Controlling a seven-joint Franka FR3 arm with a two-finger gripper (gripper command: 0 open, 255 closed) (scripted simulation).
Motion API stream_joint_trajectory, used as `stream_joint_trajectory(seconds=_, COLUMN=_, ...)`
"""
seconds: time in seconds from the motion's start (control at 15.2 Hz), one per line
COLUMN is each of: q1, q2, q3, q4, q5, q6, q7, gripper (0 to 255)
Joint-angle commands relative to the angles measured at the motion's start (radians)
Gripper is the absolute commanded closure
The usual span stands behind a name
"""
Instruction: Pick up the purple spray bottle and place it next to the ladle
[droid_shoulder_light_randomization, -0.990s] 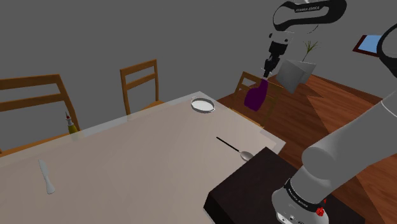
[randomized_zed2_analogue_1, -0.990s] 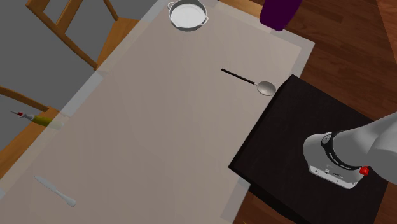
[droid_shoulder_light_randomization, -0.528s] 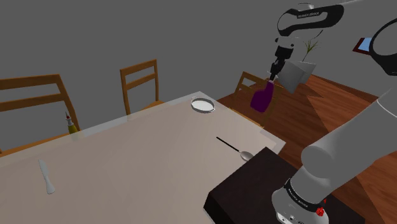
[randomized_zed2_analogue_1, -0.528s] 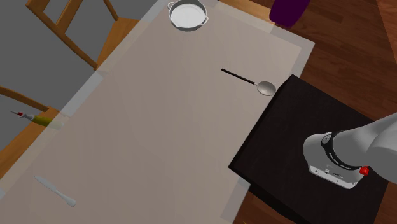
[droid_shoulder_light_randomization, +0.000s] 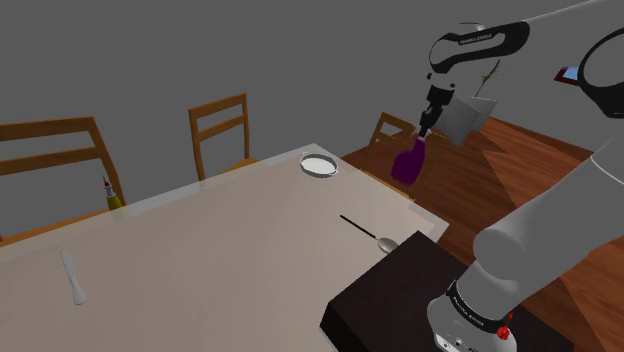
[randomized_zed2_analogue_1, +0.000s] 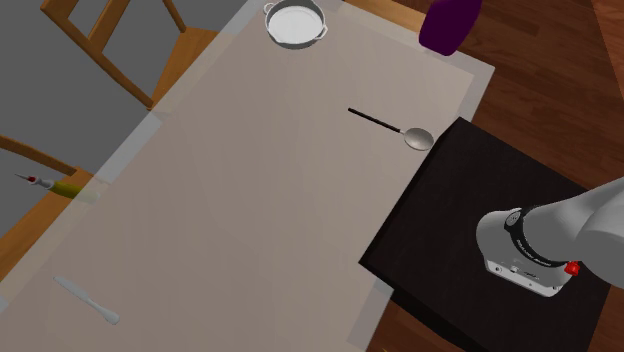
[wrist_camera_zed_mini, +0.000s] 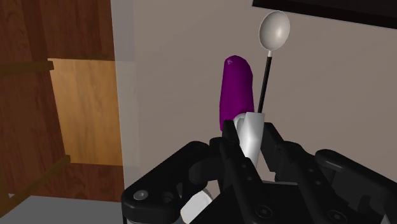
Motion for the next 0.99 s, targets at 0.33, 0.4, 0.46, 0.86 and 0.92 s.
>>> stream_joint_trajectory(seconds=0.33, q1=-0.002, q2=0.021, q3=-0.004, q4=-0.072, q5=0.003, q6=0.093, q7=-0.003, gripper=255)
stream_joint_trajectory(seconds=0.4, q1=-0.002, q2=0.024, q3=-0.005, q4=-0.082, q5=0.003, q6=0.106, q7=-0.003, gripper=255)
stream_joint_trajectory(seconds=0.46, q1=-0.002, q2=0.028, q3=-0.005, q4=-0.091, q5=0.004, q6=0.120, q7=-0.004, gripper=255)
stream_joint_trajectory(seconds=0.86, q1=-0.003, q2=0.056, q3=-0.008, q4=-0.145, q5=0.009, q6=0.200, q7=-0.007, gripper=255)
stream_joint_trajectory(seconds=0.92, q1=-0.003, q2=0.061, q3=-0.008, q4=-0.153, q5=0.010, q6=0.214, q7=-0.008, gripper=255)
